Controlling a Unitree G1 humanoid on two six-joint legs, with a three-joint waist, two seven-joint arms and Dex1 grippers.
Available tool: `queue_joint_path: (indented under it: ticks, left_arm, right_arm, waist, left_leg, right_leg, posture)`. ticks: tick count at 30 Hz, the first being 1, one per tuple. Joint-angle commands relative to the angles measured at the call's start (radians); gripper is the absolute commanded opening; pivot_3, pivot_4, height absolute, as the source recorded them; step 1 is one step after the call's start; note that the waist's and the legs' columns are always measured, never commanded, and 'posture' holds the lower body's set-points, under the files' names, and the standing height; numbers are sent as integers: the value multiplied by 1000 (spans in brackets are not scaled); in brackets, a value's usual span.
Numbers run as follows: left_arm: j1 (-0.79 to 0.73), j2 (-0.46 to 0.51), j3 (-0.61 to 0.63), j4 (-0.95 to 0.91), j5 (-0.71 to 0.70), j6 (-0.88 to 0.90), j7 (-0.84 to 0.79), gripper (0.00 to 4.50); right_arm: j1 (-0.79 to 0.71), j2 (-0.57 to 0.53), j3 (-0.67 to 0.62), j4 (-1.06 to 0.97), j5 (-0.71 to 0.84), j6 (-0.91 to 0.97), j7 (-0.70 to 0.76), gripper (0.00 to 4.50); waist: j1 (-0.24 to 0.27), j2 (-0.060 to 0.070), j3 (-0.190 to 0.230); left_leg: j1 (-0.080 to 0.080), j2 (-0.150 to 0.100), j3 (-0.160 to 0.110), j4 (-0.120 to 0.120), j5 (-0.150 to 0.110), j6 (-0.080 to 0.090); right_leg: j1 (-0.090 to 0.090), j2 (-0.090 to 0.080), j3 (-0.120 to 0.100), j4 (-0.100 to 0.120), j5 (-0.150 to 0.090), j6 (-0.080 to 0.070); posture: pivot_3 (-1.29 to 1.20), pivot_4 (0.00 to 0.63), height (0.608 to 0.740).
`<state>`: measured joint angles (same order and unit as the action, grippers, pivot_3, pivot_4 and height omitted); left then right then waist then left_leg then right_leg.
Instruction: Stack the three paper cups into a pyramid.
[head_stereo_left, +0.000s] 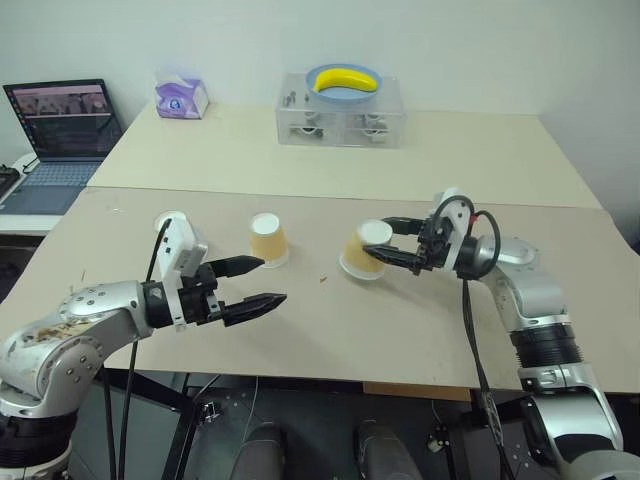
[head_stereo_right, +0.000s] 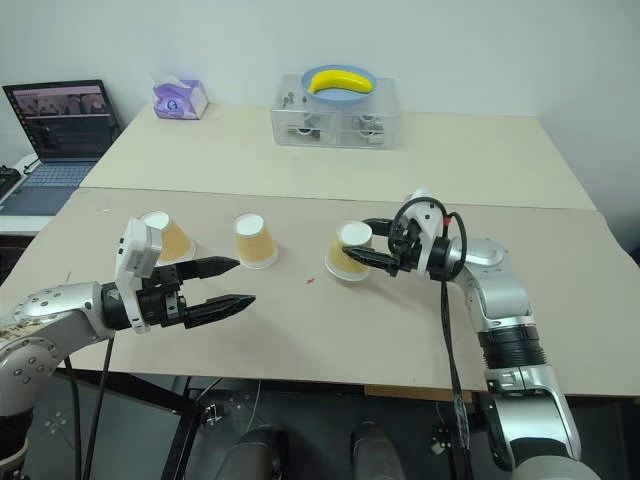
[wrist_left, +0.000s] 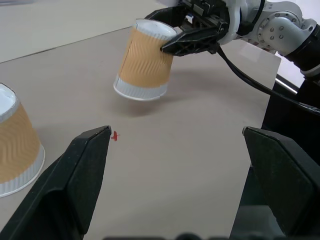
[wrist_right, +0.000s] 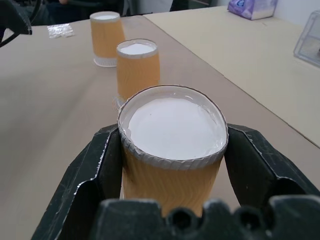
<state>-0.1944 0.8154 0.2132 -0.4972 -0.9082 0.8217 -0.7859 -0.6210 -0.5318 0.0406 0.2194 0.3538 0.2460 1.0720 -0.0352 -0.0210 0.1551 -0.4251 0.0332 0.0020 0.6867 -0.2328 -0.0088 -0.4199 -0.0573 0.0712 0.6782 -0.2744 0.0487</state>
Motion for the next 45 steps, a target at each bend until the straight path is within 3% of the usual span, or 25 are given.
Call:
queue_joint_path:
  ticks: [1, 44, 45]
  left_arm:
    - [-13, -11, 3, -26, 0, -23, 0, 4500]
    - [-24, -51, -15, -42, -17, -14, 33, 4500]
    - [-25, -51, -15, -43, -18, -13, 34, 4500]
  right_arm:
    - [-1, -12, 12, -24, -15, -38, 36, 2703]
    - [-69, 50, 3, 209, -73, -170, 57, 2703]
    - [-68, 55, -1, 219, -76, -183, 52, 3203]
  waist:
    - [-1, 0, 0]
    - [-5, 0, 0]
    - [-6, 0, 0]
  left_leg:
    - [0, 0, 0, 0, 0, 0]
    - [0, 0, 0, 0, 0, 0]
    - [0, 0, 0, 0, 0, 0]
  right_leg:
    - [0, 0, 0, 0, 0, 0]
    - [0, 0, 0, 1, 0, 0]
    - [0, 0, 0, 1, 0, 0]
  posture:
    - [0, 150, 694]
    - [0, 150, 694]
    - [0, 150, 694]
